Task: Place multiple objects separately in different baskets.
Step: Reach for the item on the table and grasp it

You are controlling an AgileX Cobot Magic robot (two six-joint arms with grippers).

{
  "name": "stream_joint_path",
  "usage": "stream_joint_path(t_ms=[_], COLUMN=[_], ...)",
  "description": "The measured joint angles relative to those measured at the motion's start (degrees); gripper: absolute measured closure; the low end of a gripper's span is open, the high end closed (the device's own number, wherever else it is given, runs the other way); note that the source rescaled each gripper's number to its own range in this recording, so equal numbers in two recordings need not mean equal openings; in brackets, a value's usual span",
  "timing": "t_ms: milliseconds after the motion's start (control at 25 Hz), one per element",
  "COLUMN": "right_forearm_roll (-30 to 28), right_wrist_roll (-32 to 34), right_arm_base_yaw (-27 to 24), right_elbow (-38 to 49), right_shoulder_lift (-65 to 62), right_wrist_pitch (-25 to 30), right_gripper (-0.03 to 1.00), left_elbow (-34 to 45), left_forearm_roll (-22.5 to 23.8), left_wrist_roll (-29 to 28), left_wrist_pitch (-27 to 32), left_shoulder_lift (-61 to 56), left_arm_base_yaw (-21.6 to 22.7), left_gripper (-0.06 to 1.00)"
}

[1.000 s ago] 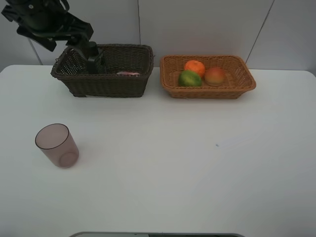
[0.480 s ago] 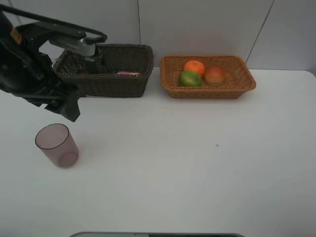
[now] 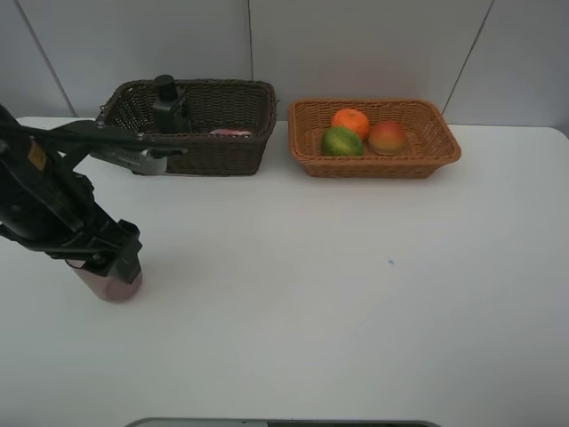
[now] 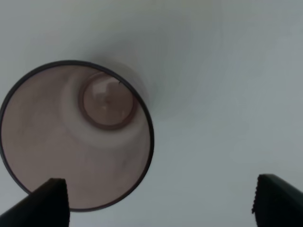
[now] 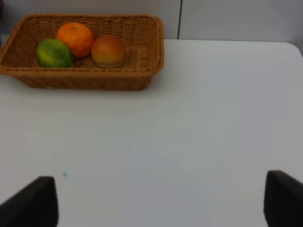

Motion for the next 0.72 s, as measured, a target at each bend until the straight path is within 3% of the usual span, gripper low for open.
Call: stream_joint_path(t_ms=[720], right_forearm_roll=[0.0], right_wrist_roll=[0.0], right_arm_base_yaw=[0.0], right_elbow=[0.0], right_shoulder_lift=[0.0], right_wrist_pitch=[0.0], right_gripper=[0.11], left_elbow=[0.3], left_forearm_roll=[0.0], left_wrist_roll=[-0.9], left_wrist_pitch=[-7.7], left_shoulder_lift=[11.1], left_arm_base_yaw=[0.0], left_gripper=[-0.05])
